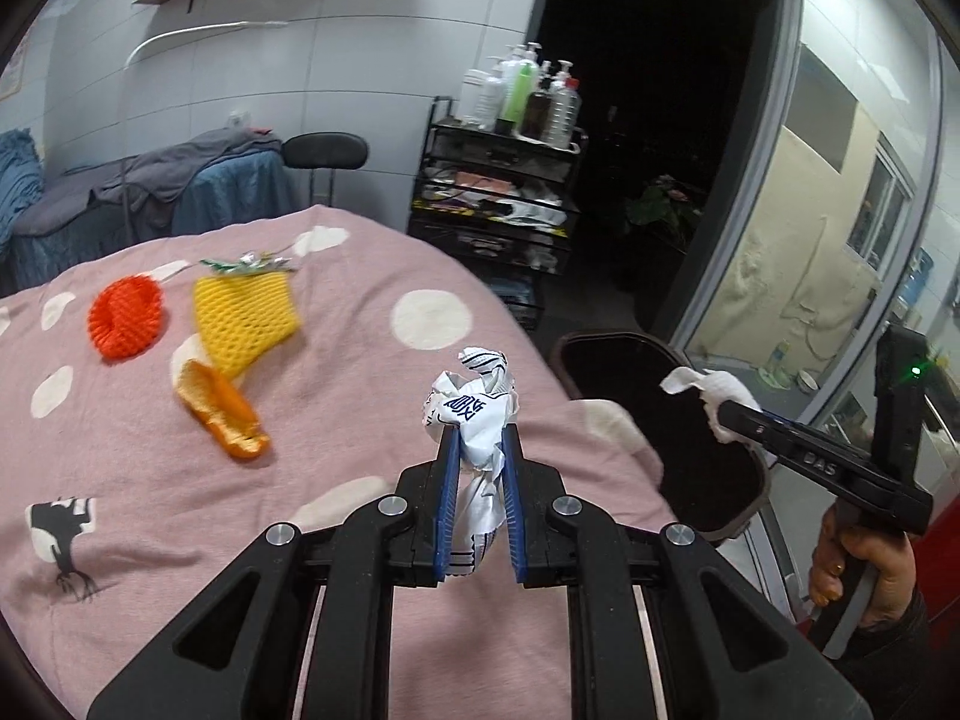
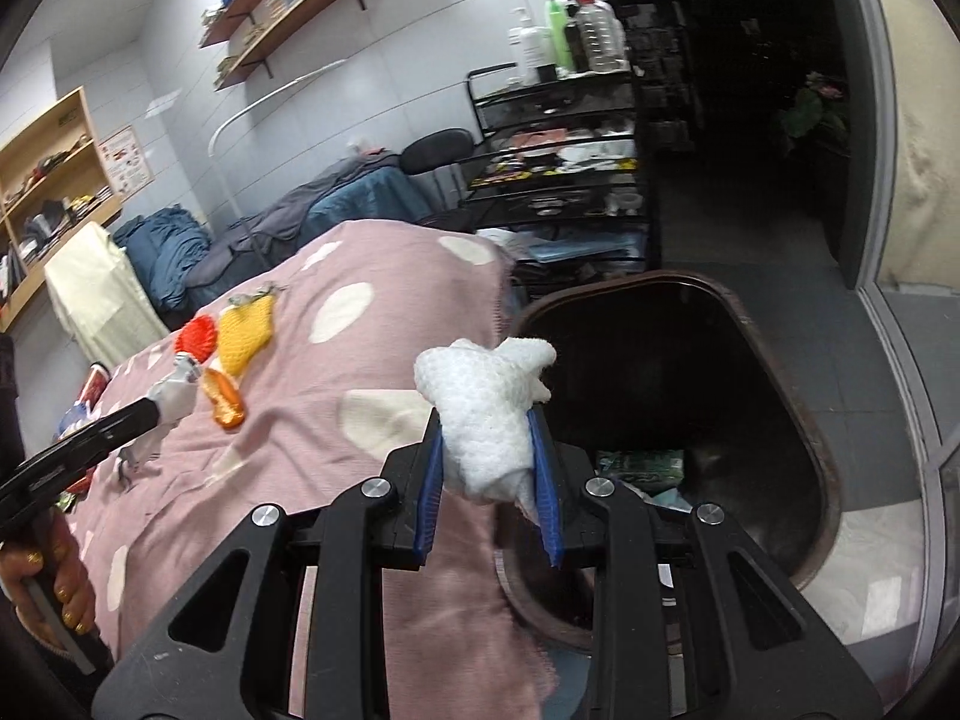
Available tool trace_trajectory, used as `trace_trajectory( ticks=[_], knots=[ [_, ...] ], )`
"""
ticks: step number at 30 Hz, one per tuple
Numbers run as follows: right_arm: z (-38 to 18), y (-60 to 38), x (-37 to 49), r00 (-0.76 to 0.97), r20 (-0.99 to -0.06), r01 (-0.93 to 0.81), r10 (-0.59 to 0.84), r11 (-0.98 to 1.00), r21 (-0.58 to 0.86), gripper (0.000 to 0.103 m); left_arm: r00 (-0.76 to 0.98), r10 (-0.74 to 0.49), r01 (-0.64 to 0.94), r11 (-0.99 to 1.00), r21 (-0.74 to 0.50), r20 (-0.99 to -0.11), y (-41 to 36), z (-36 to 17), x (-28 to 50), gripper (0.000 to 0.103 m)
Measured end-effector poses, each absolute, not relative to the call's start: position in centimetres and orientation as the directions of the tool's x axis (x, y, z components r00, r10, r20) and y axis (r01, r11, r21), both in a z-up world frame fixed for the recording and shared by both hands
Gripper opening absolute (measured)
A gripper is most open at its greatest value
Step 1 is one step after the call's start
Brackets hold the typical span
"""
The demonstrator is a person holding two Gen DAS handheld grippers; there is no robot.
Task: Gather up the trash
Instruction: 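Carry the white tissue over the brown bin and open the right tool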
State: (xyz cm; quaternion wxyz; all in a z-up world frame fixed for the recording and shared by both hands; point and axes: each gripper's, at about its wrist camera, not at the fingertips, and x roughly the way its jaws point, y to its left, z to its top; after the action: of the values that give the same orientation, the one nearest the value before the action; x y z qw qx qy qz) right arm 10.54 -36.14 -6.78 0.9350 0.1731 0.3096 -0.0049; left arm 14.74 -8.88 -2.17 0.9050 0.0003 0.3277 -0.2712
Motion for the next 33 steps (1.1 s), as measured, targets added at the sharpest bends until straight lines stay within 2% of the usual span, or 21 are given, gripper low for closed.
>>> trace_trajectory(
  ticks=[13, 21, 24, 29, 33],
  knots=[
    [-10.2, -40.3, 12.0, 0.747, -0.664, 0.264, -0.016, 0.925, 0.275, 0.028, 0.585, -0.555, 0.598, 0.788, -0.148, -0.591, -14.6, -2.0, 13.4, 0.015],
    [-12.7, -41.3, 14.1, 0.699, -0.715, 0.307, -0.025, 0.913, 0.268, 0.029, 0.553, -0.572, 0.631, 0.763, -0.144, -0.606, -16.5, -2.4, 13.3, 0.015],
    [-13.6, -41.4, 14.5, 0.682, -0.731, 0.326, -0.032, 0.908, 0.264, 0.033, 0.543, -0.575, 0.639, 0.756, -0.143, -0.612, -17.0, -2.6, 13.2, 0.015],
    [-14.3, -41.2, 14.0, 0.674, -0.738, 0.347, -0.045, 0.901, 0.262, 0.067, 0.527, -0.582, 0.652, 0.744, -0.144, -0.62, -17.9, -2.9, 13.2, 0.015],
    [-14.3, -41.1, 12.9, 0.686, -0.726, 0.356, -0.049, 0.892, 0.277, 0.081, 0.509, -0.587, 0.663, 0.734, -0.148, -0.629, -18.8, -3.1, 13.3, 0.015]
  ],
)
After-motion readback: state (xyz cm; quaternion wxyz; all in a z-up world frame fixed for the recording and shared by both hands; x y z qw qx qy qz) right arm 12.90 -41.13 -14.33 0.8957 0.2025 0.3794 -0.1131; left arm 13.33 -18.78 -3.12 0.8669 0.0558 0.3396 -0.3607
